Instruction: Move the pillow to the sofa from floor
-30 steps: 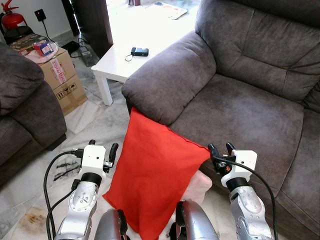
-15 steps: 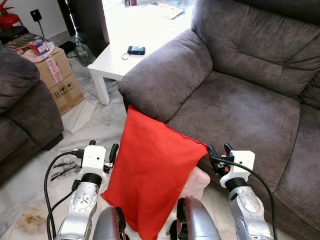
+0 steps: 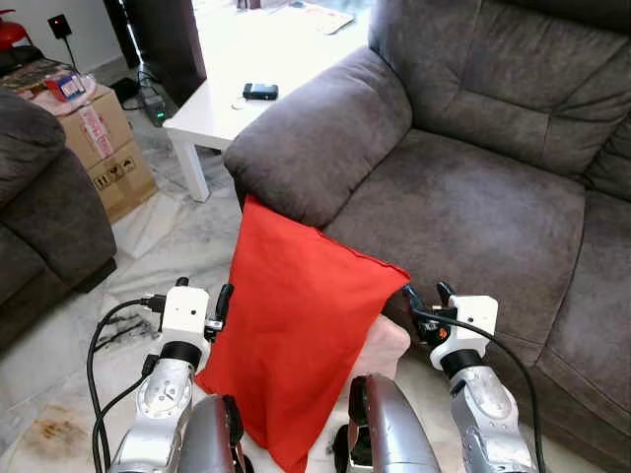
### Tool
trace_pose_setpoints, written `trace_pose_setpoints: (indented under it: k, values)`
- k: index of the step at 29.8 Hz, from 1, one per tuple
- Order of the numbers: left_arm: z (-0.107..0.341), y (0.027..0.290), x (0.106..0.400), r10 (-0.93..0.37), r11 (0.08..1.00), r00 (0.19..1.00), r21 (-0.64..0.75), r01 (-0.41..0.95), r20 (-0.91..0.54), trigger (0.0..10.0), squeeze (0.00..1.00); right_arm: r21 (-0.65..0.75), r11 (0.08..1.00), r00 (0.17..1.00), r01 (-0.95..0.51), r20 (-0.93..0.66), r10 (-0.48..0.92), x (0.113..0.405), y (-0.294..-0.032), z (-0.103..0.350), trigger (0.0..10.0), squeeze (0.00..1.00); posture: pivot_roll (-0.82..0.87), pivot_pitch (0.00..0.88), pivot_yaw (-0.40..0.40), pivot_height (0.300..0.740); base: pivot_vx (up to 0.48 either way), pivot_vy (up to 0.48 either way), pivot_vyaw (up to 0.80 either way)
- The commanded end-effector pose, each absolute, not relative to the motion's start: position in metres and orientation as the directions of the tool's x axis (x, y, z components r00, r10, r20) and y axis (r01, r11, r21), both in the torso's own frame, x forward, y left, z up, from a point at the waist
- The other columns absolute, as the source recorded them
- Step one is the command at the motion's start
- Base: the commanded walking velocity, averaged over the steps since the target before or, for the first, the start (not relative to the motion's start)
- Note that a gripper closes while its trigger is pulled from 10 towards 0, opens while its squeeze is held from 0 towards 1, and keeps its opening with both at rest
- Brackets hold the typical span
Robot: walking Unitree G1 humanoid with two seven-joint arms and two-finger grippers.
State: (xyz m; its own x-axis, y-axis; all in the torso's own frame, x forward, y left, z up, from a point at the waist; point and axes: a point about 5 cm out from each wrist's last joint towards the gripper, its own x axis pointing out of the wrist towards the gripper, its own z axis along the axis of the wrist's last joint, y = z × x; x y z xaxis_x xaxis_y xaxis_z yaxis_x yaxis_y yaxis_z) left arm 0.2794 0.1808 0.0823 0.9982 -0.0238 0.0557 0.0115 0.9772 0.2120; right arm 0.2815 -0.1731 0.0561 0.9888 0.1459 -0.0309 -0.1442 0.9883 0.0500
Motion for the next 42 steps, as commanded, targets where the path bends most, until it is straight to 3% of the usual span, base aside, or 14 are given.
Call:
trace_pose_setpoints:
  k: [1,13,33,42]
  values:
    - [0.0773,0.1828,0.2772,-0.013,0.973,1.000,0.231,0.006,0.026,10.0,0.00,0.046,0.985,0.984,-0.165,-0.066,0.168,0.2783,-0.1707,0.0497,10.0,0.00,-0.06,0.174,-0.034,0.567,0.000,0.000,0.00]
    - [0.0770,0.1838,0.2776,-0.008,0.974,1.000,0.226,0.003,0.022,10.0,0.00,0.048,0.984,0.981,-0.173,-0.082,0.177,0.2771,-0.1686,0.0469,10.0,0.00,-0.06,0.175,-0.033,0.567,0.000,0.000,0.16]
    - [0.0771,0.1828,0.2778,-0.012,0.975,1.000,0.224,0.006,0.023,10.0,0.00,0.036,0.981,0.976,-0.192,-0.093,0.195,0.2765,-0.1667,0.0454,10.0,0.00,-0.06,0.176,-0.034,0.567,0.305,0.000,0.14]
    - [0.0799,0.1761,0.2770,-0.062,0.976,0.997,0.213,0.052,0.042,10.0,0.00,0.034,0.987,0.982,-0.156,-0.102,0.159,0.2788,-0.1705,0.0448,10.0,0.00,-0.06,0.178,-0.034,0.567,0.000,0.000,0.00]
